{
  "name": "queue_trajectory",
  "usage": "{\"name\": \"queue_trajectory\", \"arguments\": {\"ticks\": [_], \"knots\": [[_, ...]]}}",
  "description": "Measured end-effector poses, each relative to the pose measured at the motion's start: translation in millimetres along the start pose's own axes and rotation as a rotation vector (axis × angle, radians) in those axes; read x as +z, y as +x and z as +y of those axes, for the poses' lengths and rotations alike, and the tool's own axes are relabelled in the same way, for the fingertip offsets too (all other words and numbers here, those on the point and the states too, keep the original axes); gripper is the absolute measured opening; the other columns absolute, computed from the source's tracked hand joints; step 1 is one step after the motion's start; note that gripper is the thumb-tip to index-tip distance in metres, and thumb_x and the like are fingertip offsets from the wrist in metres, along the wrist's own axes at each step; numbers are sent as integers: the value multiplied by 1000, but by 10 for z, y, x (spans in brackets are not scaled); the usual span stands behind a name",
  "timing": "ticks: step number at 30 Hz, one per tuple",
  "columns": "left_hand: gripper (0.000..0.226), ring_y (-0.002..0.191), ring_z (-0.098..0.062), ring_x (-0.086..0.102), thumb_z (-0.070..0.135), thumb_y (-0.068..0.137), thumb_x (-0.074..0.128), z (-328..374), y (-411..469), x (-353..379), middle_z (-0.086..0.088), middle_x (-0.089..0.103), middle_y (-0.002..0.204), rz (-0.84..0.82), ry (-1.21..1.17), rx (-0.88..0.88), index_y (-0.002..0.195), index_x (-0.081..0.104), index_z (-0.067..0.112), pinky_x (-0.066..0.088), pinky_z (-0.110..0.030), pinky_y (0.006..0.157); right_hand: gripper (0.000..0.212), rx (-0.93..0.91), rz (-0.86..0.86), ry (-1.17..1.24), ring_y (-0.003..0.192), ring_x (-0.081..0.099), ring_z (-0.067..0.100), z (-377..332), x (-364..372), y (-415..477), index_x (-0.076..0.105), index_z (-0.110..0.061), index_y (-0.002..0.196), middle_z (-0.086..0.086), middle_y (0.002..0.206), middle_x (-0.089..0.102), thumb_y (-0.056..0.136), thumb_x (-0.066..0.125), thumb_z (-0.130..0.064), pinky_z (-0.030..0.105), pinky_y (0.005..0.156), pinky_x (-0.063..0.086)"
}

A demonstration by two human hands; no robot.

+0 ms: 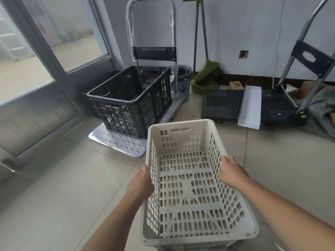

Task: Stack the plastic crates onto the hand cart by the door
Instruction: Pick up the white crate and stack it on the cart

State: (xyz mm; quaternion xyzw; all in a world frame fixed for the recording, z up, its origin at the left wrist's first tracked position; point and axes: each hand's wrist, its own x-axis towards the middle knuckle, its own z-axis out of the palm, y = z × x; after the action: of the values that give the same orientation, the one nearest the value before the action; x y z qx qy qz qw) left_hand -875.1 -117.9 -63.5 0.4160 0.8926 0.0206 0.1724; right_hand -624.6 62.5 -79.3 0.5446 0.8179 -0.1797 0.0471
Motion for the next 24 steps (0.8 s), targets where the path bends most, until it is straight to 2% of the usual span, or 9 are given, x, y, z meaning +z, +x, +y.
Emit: {"name": "queue_trajectory", "arguments": {"ticks": [3, 6, 9, 12, 16, 21, 24], "knots": [[59, 77, -26, 57, -6, 83, 46, -5, 22, 139, -10, 49, 130, 144, -68, 71, 138, 33, 11, 44, -32, 57, 46, 2, 44, -131, 65, 55, 12, 36, 34, -31, 39, -13, 128, 7, 122, 42, 89, 58, -1, 26, 47, 49], [48, 65, -21, 52, -3, 83, 49, 12, 17, 200, -6, 46, 121, 183, -50, 59, 128, 40, 13, 35, -25, 46, 43, -5, 117, -221, 65, 47, 12, 40, 54, -42, 37, -15, 123, 6, 108, 40, 87, 56, -2, 26, 44, 37], [42, 65, -21, 49, -3, 83, 51, 40, 25, 190, -4, 42, 103, 208, -47, 9, 122, 42, 12, 35, -28, 51, 42, 12, 165, -203, 61, 49, 14, 33, 84, -13, 31, -15, 123, 6, 100, 38, 89, 53, -4, 28, 44, 36], [40, 64, -21, 48, -4, 84, 53, 44, 43, 209, -3, 37, 98, 221, -25, 10, 119, 41, 11, 37, -29, 52, 43, 24, 173, -181, 56, 54, 14, 46, 106, -1, 29, -16, 126, 5, 97, 38, 91, 52, -5, 26, 41, 37], [36, 67, -22, 52, -3, 83, 54, 30, 51, 259, -3, 40, 96, 248, -14, 12, 113, 42, 12, 52, -34, 57, 44, 24, 173, -187, 56, 55, 15, 57, 114, -3, 29, -16, 124, 5, 97, 41, 90, 53, -3, 28, 42, 42], [50, 61, -25, 52, -1, 84, 51, 14, 47, 281, -5, 42, 91, 197, -20, -2, 126, 32, 18, 41, -33, 51, 48, 58, 150, -155, 59, 56, 16, 68, 115, 2, 24, -17, 126, 3, 86, 50, 90, 54, -5, 29, 43, 39], [48, 61, -24, 52, -4, 83, 48, 7, 50, 285, -5, 43, 92, 193, -59, -14, 123, 32, 17, 41, -33, 50, 49, 142, 143, -55, 57, 57, 16, 61, 149, 29, 26, -10, 133, 3, 79, 55, 91, 52, -4, 29, 42, 40]]}}
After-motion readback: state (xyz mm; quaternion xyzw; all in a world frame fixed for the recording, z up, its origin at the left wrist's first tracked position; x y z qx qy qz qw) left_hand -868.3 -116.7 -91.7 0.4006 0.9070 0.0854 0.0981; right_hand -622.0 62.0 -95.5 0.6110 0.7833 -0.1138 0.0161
